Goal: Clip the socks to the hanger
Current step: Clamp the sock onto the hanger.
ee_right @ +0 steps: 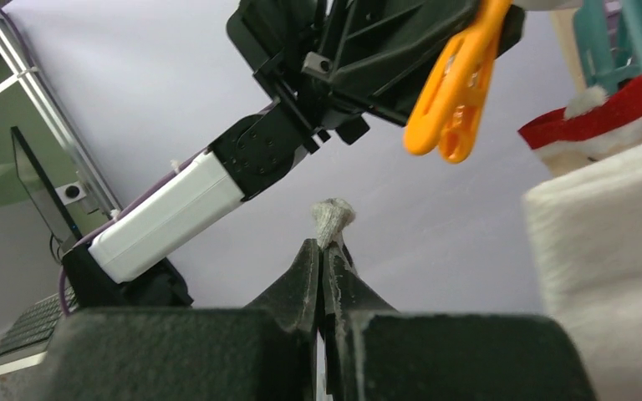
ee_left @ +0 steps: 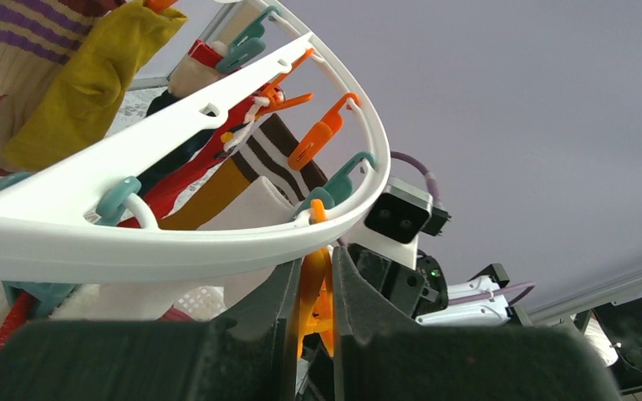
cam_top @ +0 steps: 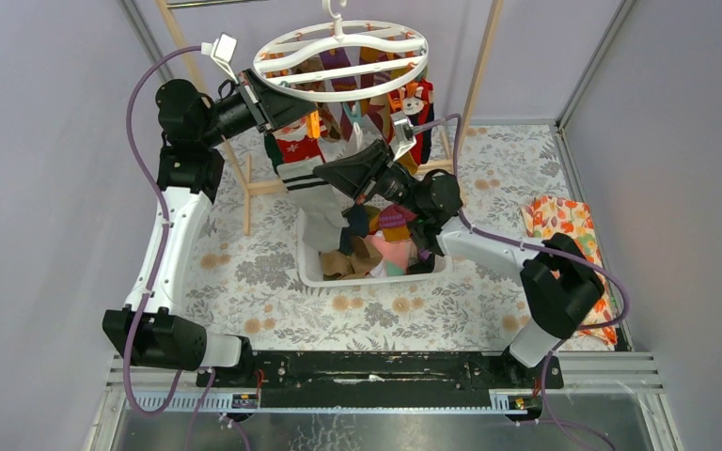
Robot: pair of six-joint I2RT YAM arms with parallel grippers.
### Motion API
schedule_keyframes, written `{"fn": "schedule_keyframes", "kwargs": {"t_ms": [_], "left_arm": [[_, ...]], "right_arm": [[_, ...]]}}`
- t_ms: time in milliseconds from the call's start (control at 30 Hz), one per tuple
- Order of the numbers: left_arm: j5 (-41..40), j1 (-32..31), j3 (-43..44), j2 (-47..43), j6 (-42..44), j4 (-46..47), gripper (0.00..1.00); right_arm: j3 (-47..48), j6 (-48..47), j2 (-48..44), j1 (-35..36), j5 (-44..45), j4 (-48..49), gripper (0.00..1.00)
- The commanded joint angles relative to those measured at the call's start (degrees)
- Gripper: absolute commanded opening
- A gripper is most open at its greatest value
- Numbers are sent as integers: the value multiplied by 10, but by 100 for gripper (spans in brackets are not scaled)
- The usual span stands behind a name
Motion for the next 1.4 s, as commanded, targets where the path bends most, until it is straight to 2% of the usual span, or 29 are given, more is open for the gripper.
{"fn": "schedule_keyframes", "kwargs": {"t_ms": [0, 233, 633, 1367], "left_arm": [[54, -1, -13, -20, -27, 63, 6], [65, 1, -27, -20, -61, 103, 6], [73, 3, -33, -20, -75, 120, 6], [74, 3, -35, -14, -84, 135, 4]], "right_arm": [[54, 14, 29, 0, 40, 84, 0], [66, 38, 61, -9, 72, 107, 0], [68, 70, 79, -29, 96, 133, 0], [98, 110, 103, -38, 99, 158, 0]]}}
